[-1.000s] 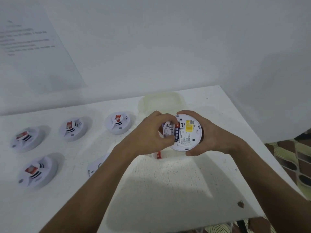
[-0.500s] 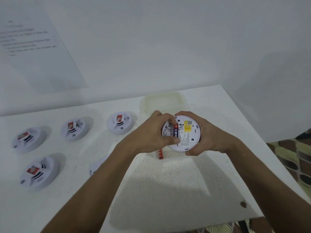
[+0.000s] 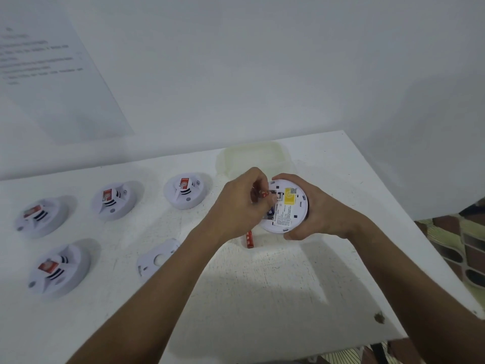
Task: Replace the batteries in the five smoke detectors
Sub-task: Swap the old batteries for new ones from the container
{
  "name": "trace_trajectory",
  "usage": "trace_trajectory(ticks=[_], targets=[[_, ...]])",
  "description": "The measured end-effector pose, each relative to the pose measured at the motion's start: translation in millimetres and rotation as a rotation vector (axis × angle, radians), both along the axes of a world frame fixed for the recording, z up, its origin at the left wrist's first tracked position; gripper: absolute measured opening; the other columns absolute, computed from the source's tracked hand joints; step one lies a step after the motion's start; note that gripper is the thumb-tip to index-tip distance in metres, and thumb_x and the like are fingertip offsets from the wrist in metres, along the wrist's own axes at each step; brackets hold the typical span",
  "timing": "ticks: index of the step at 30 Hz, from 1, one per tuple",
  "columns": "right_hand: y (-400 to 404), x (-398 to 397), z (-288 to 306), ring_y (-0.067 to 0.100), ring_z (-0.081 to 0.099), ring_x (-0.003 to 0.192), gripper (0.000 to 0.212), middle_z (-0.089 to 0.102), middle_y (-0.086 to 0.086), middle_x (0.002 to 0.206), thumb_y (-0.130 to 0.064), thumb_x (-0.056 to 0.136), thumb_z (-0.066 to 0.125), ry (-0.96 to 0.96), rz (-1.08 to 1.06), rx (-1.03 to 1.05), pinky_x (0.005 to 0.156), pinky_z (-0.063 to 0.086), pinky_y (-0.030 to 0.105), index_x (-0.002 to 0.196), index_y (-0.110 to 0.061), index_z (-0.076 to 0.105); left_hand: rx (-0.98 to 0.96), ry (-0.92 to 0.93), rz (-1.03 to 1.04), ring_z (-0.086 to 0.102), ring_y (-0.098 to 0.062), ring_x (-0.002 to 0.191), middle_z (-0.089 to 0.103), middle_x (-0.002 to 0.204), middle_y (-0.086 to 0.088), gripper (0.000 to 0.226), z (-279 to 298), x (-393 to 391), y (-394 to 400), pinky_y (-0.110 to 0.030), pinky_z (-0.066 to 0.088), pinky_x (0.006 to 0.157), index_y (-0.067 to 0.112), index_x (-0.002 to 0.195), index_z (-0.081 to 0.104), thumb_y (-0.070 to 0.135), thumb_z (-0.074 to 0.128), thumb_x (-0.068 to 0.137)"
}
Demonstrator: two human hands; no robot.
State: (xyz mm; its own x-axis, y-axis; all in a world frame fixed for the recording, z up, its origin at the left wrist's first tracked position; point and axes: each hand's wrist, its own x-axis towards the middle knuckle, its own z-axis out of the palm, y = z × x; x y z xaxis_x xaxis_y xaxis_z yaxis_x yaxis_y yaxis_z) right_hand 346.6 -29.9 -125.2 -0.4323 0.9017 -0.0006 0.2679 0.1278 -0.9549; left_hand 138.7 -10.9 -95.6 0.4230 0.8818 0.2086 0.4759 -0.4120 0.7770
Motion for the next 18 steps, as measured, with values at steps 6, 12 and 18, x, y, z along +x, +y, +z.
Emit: trace_trajectory(ticks=[6, 12, 18], targets=[[-4, 22, 1, 0.01, 0.058, 0.118, 0.096, 0.057, -0.013, 0.126, -0.007, 0.056, 0.09, -0.019, -0.076, 0.032, 0.083, 0.059, 0.028, 0.137, -0.035, 0.047, -0.224, -0.241, 0.309, 0.068, -0.008, 0.076, 0.071, 0.08, 0.006, 0.027, -6, -15, 10, -0.022, 0.056, 0.075, 0.027, 0.091, 0.066, 0.023, 0.086, 0.073], [-8, 33, -4, 0.004, 0.056, 0.119, 0.094, 0.057, -0.02, 0.125, -0.011, 0.056, 0.091, -0.055, -0.1, 0.028, 0.082, 0.055, 0.02, 0.134, -0.041, 0.046, -0.226, 0.114, 0.266, 0.051, -0.01, 0.102, 0.058, 0.101, 0.012, 0.021, -28, -17, 1, -0.029, 0.04, 0.086, 0.036, 0.07, 0.067, 0.036, 0.088, 0.067], [-10, 32, -11, 0.002, 0.057, 0.117, 0.094, 0.059, -0.021, 0.123, -0.008, 0.057, 0.09, -0.06, -0.094, -0.003, 0.081, 0.055, 0.019, 0.135, -0.038, 0.046, -0.16, 0.395, 0.336, 0.031, -0.02, 0.127, 0.041, 0.13, 0.006, 0.023, -33, -10, 2, -0.035, 0.02, 0.091, 0.043, 0.071, 0.063, 0.047, 0.085, 0.066]])
